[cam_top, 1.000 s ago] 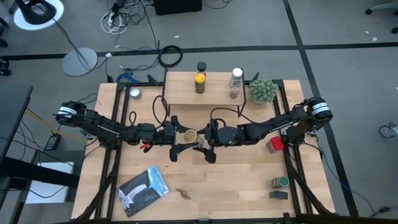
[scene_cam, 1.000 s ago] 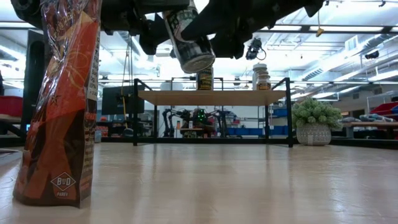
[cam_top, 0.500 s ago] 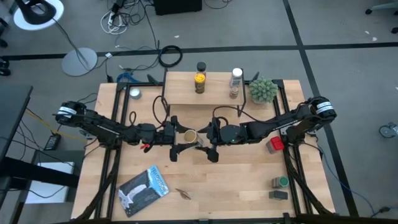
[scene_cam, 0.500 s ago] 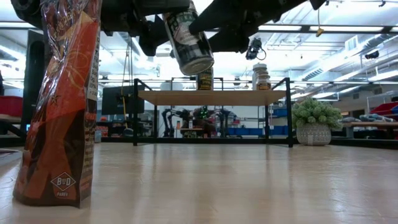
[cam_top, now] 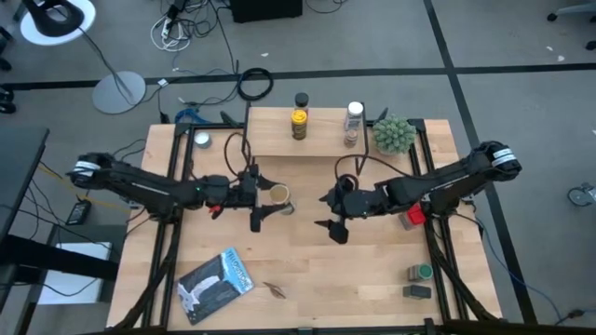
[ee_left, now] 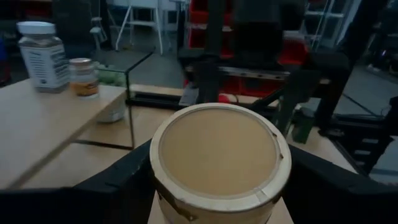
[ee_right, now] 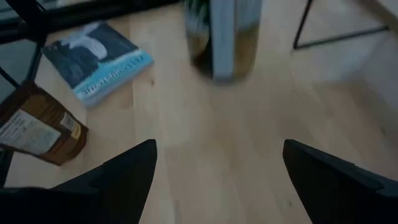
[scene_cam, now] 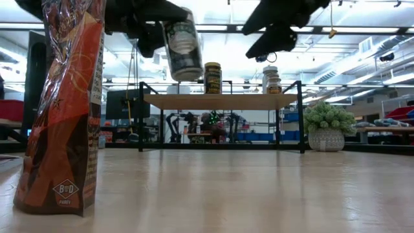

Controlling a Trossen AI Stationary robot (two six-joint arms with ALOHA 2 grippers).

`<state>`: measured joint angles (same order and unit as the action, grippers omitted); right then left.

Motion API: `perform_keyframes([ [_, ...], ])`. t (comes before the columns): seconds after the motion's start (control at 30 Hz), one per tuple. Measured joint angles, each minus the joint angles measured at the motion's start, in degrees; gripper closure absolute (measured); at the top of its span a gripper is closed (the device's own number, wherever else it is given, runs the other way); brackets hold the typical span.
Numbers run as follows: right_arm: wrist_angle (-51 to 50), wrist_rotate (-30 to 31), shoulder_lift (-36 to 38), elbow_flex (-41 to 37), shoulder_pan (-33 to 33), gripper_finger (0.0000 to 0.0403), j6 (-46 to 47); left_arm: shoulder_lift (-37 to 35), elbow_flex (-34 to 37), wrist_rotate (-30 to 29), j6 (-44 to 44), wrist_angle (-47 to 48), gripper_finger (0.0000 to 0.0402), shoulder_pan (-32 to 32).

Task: Shelf spices
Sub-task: Put the brown seasoning bottle on the shelf

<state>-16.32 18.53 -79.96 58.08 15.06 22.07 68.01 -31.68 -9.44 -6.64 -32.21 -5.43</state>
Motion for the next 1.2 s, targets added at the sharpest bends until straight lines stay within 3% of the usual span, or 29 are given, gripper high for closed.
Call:
perform_keyframes([
  [0.2, -0.8, 6.2, -0.4, 0.0, 4.5, 0.0055, 3.2, -8.7, -5.7, 2.3, 4.1, 20.2, 0.0116, 6.8],
  [0.4, 3.1, 13.8, -0.5, -3.4, 9.7, 0.0055, 8.2, -12.0, -15.0, 3.6, 11.3, 34.4, 0.0116, 14.8],
  [0.5, 4.8, 18.0, -0.5, -4.9, 11.8, 0.0055, 11.5, -11.8, -18.0, 7.4, 13.8, 35.4, 0.0116, 20.4],
  [0.63, 7.1, 21.5, -0.5, -7.2, 13.8, 0.0055, 14.4, -10.6, -19.6, 17.0, 13.9, 34.4, 0.0116, 29.9],
  [0.83, 11.2, 22.4, -0.5, -8.5, 14.6, 0.0055, 15.0, -5.4, -19.5, 31.1, 12.2, 28.8, 0.0116, 43.3],
  [1.0, 11.3, 22.6, -0.5, -8.4, 14.6, 0.0055, 15.2, 3.4, -23.7, 40.8, 9.8, 25.7, 0.0117, 52.6],
  [1.2, 11.1, 22.6, -0.5, -8.4, 14.5, 0.0055, 15.3, 15.7, -33.7, 49.4, 9.9, 26.4, 0.0117, 59.4],
])
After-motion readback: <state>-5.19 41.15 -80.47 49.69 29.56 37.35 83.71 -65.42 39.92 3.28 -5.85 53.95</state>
